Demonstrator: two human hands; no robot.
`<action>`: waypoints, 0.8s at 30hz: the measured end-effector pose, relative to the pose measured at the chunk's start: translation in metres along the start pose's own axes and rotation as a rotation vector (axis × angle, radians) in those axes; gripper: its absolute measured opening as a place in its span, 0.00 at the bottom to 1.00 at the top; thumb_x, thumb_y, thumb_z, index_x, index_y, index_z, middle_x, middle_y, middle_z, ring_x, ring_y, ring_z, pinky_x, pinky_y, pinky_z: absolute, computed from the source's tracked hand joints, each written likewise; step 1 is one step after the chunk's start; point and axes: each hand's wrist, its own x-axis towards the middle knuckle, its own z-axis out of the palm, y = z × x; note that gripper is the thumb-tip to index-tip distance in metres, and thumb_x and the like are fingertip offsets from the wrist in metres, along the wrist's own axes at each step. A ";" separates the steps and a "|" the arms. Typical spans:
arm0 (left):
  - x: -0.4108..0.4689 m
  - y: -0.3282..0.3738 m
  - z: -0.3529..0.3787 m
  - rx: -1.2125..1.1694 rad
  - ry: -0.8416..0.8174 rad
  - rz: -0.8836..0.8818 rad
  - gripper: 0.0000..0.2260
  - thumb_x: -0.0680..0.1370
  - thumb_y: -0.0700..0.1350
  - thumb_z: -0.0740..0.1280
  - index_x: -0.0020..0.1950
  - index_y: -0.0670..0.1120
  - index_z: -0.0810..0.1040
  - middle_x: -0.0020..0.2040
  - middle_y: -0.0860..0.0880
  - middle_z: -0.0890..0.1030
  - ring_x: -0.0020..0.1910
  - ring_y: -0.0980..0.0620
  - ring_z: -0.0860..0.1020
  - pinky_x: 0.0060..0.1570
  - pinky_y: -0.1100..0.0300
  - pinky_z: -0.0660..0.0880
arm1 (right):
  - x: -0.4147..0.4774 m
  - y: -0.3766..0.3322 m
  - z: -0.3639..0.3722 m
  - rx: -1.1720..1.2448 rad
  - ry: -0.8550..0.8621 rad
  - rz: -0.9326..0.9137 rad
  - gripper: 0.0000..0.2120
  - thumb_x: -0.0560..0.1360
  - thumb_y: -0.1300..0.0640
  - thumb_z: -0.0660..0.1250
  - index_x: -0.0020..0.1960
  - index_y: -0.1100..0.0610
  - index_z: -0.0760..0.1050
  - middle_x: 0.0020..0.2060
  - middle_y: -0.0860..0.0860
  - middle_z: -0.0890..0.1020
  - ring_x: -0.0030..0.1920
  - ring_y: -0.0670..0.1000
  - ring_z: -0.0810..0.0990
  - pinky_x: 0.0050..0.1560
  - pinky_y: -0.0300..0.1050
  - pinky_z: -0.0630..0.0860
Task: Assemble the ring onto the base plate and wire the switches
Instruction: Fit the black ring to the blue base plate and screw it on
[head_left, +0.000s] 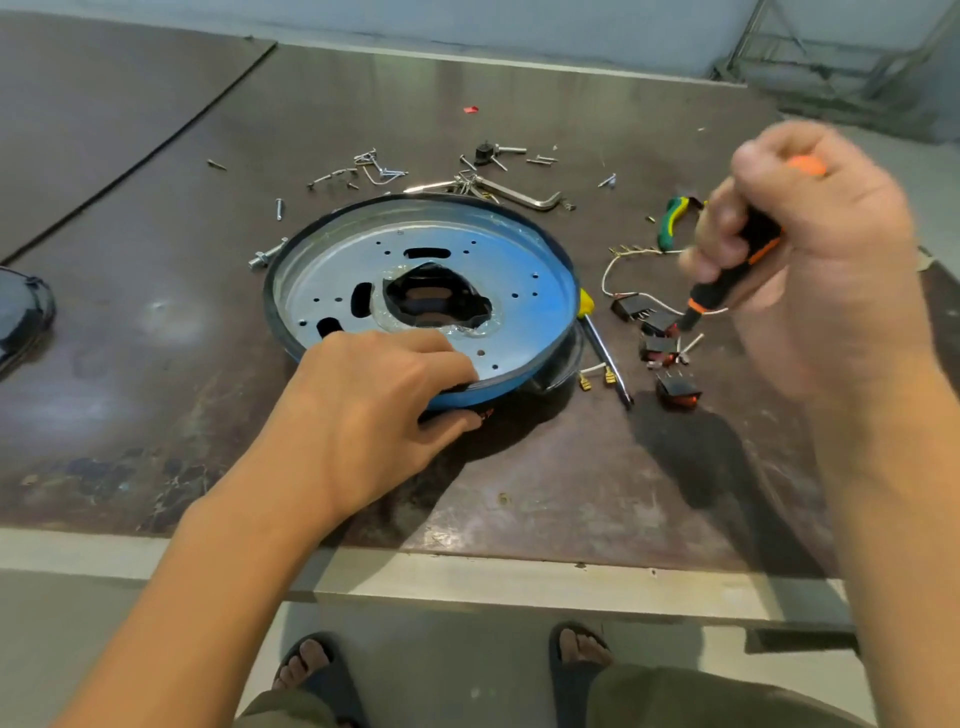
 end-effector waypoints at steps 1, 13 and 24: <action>0.001 0.002 0.000 0.020 -0.005 0.000 0.12 0.74 0.55 0.69 0.49 0.49 0.84 0.48 0.54 0.83 0.43 0.47 0.82 0.39 0.49 0.80 | -0.002 0.003 -0.010 -0.195 0.009 -0.006 0.06 0.78 0.62 0.67 0.44 0.54 0.74 0.29 0.50 0.75 0.28 0.52 0.69 0.33 0.44 0.68; 0.025 0.042 0.006 0.218 0.033 -0.131 0.15 0.76 0.64 0.61 0.51 0.54 0.73 0.47 0.56 0.74 0.44 0.52 0.75 0.29 0.58 0.70 | -0.005 0.061 -0.044 -1.309 -0.037 0.338 0.08 0.74 0.48 0.74 0.39 0.48 0.78 0.44 0.54 0.82 0.54 0.56 0.77 0.50 0.50 0.77; 0.067 0.064 0.029 0.282 -0.086 -0.210 0.18 0.81 0.61 0.56 0.60 0.50 0.70 0.58 0.49 0.74 0.57 0.45 0.72 0.41 0.54 0.66 | -0.003 0.072 -0.043 -1.329 0.111 0.419 0.16 0.68 0.47 0.80 0.49 0.50 0.78 0.52 0.53 0.80 0.49 0.53 0.75 0.45 0.48 0.73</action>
